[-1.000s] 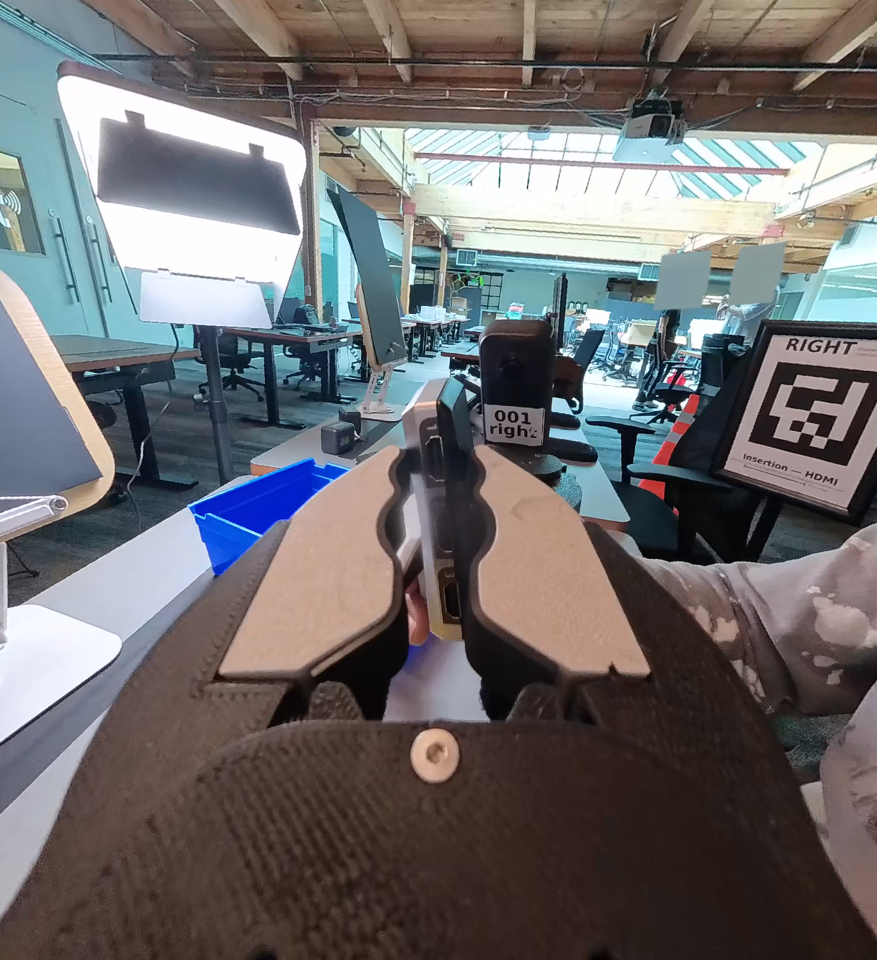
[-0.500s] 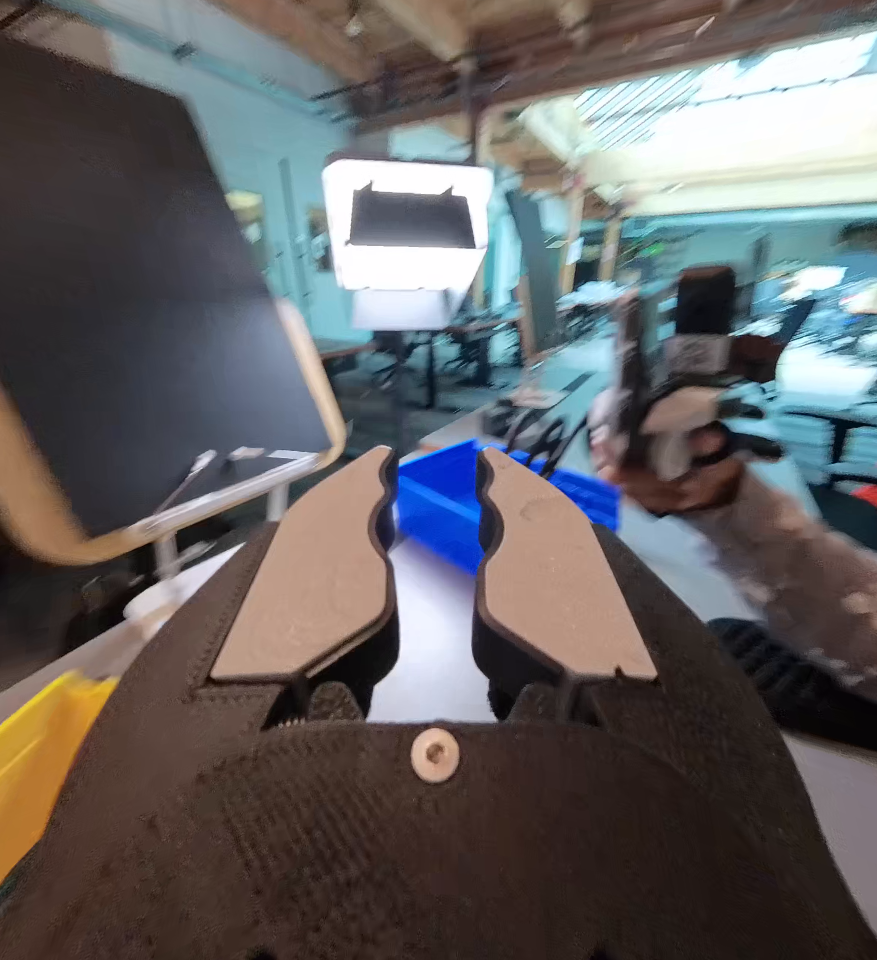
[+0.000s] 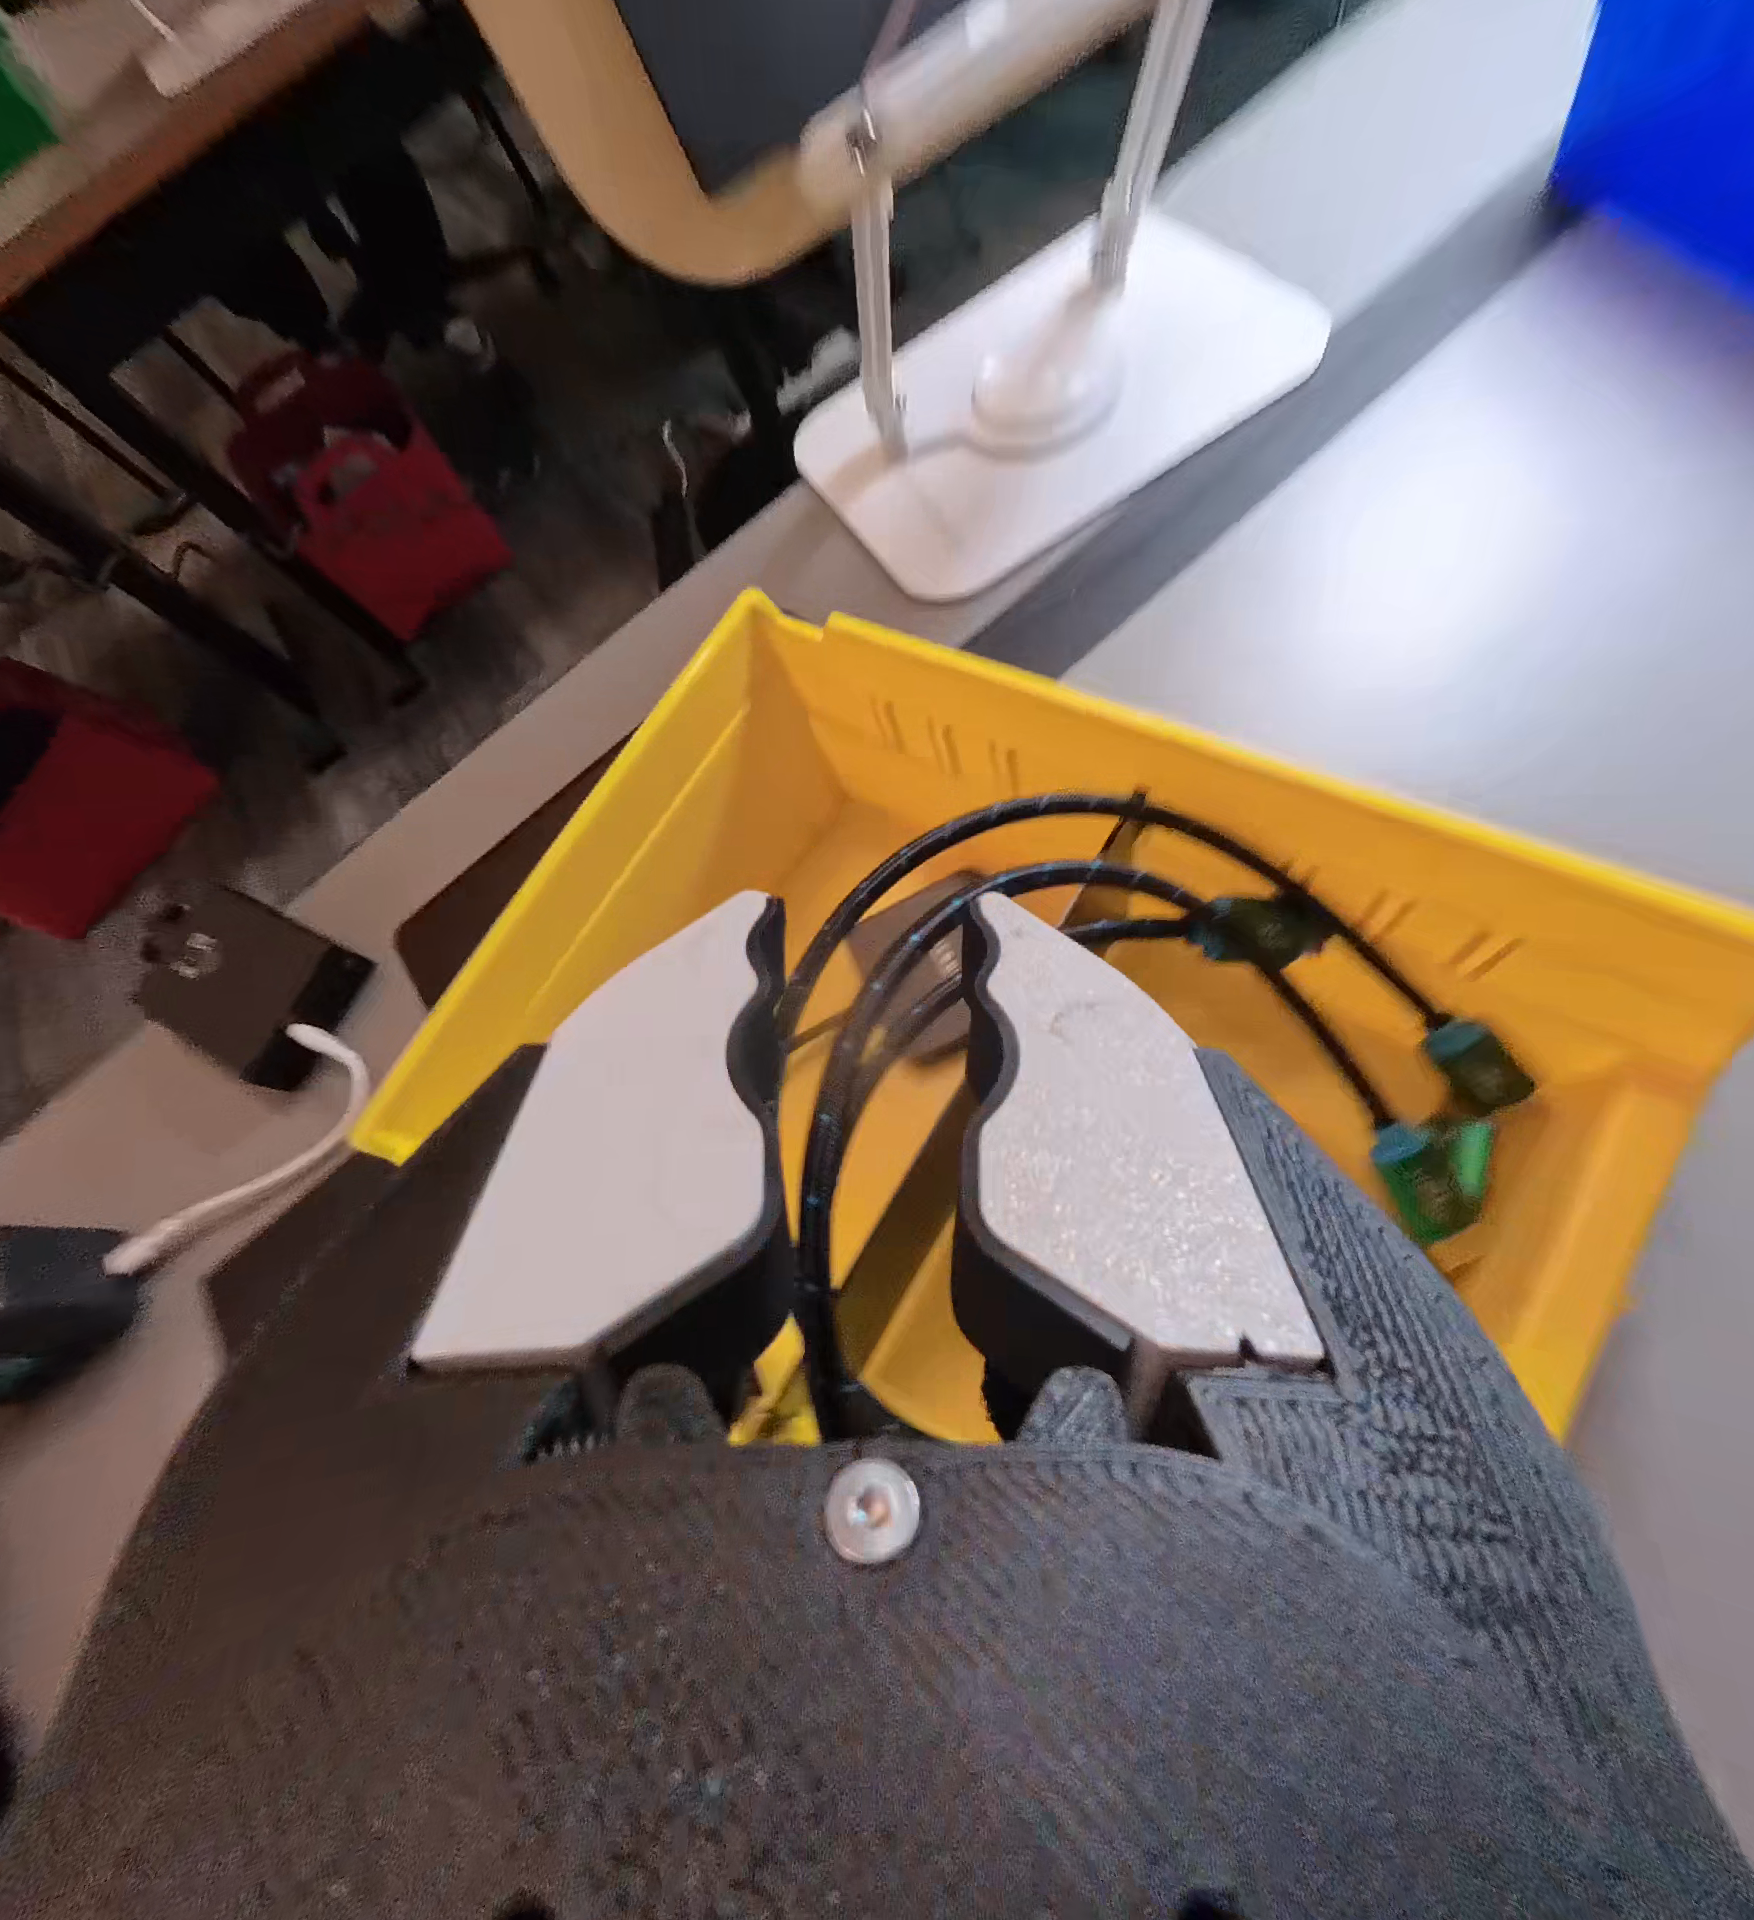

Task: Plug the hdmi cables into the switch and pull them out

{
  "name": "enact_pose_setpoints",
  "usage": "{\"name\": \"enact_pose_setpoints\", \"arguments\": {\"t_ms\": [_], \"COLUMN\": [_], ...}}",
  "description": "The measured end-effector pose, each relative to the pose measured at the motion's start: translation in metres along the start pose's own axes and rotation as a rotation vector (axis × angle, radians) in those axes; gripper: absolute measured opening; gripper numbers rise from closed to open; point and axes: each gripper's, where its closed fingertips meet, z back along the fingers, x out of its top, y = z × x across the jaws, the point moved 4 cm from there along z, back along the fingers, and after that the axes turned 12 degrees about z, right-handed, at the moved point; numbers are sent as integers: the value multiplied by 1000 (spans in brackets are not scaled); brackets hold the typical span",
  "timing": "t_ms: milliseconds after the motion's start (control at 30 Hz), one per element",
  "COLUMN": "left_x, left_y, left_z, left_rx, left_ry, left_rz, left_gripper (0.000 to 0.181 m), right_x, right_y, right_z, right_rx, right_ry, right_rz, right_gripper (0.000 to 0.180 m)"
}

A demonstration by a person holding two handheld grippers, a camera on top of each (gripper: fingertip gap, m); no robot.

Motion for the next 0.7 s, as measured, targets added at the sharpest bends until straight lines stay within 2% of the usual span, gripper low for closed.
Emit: {"name": "enact_pose_setpoints", "arguments": {"t_ms": [133, 233, 300, 400, 433, 500, 533, 700], "left_x": [-4, -6, -8, -11, -13, -13, -12, 15], "left_y": [0, -10, -16, -17, -16, -13, -13, -4], "left_z": [-23, -31, -36, -44, -46, -48, -47, -16], "left_rx": [57, 32, -6, -61, -80, -103, -115, -156], "left_ry": [261, 367, 429, 519, 545, 587, 592, 579], "left_rz": [-400, -662, -763, -804, -804, -803, -788, -692], "left_gripper": [34, 33, 32, 33, 29, 11, 10, 7], "right_x": [-4, -6, -8, -11, -13, -14, -15, -16], "right_y": [-3, -2, -1, -1, -1, -1, -2, -7], "right_z": [-2, -5, -7, -10, -11, -12, -12, -10], "right_rx": [1, 11, 22, 36, 38, 42, 44, 47], "right_ry": [0, 1, 1, 6, 11, 17, 17, 4], "right_rz": [-13, -19, -27, -37, -37, -34, -34, -57], "right_gripper": [21, 21, 21, 21, 21, 21, 21, 21]}}
